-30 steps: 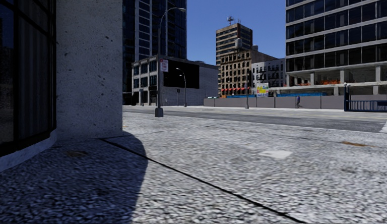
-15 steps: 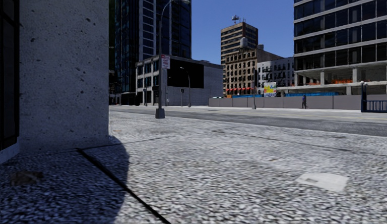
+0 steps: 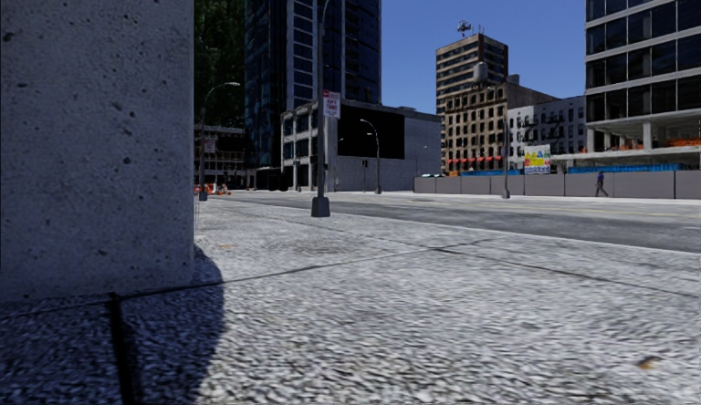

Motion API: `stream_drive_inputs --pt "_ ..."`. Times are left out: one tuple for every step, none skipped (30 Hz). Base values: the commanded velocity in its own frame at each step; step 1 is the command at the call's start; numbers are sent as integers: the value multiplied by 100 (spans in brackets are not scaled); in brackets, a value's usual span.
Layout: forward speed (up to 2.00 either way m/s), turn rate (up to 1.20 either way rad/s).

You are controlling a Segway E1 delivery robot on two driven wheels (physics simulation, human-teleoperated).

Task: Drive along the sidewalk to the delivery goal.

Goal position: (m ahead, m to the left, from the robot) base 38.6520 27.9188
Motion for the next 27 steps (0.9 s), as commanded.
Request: stream_drive_inputs --pt "200 44" --pt "200 45" --pt "200 45" --pt "200 45" --pt "200 45" --pt "200 45" --pt "200 45" --pt "200 45" --pt "200 45" --pt "200 45" --pt "200 45" --pt "200 45" --pt "200 45" --pt "200 45" --pt "200 45" --pt "200 45" --pt "200 45" --pt "200 45" --pt "200 45" --pt "200 45" --pt "200 40" --pt "200 40" --pt "200 24" --pt "200 4" --pt "200 0" --pt "200 0" --pt "200 0"
